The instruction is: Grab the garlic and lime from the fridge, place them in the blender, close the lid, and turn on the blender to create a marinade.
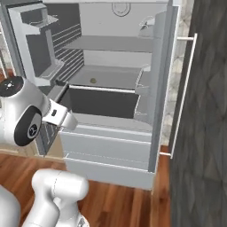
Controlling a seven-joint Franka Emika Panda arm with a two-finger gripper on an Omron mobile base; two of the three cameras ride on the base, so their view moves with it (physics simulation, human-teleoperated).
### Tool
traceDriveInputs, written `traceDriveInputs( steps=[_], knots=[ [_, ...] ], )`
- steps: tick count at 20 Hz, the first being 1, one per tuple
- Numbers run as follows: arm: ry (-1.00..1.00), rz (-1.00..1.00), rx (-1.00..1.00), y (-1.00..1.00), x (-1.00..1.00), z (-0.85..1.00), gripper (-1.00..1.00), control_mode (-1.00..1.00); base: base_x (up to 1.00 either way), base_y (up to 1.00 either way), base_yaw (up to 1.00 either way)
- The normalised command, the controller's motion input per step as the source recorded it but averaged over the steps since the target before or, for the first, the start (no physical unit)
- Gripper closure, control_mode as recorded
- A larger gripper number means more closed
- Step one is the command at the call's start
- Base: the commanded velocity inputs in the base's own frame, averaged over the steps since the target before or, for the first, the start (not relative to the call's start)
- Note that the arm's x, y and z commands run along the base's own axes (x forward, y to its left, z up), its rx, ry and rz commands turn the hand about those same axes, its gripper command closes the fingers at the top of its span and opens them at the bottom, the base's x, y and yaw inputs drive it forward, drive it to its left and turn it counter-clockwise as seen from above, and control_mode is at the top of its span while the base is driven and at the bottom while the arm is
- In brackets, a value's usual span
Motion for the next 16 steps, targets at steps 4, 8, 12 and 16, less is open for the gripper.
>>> traceDriveInputs(
  steps=[4,8,12,16],
  knots=[
    [0.00,0.00,0.00,0.00,0.00,0.00,-1.00,1.00,0.75,0.00,0.22],
    [0.00,0.00,0.00,0.00,0.00,0.00,-1.00,1.00,0.55,-0.06,0.29],
    [0.00,0.00,0.00,0.00,0.00,0.00,-1.00,1.00,0.20,-0.14,0.13],
    [0.00,0.00,0.00,0.00,0.00,0.00,-1.00,1.00,0.42,0.00,0.03]
  ],
)
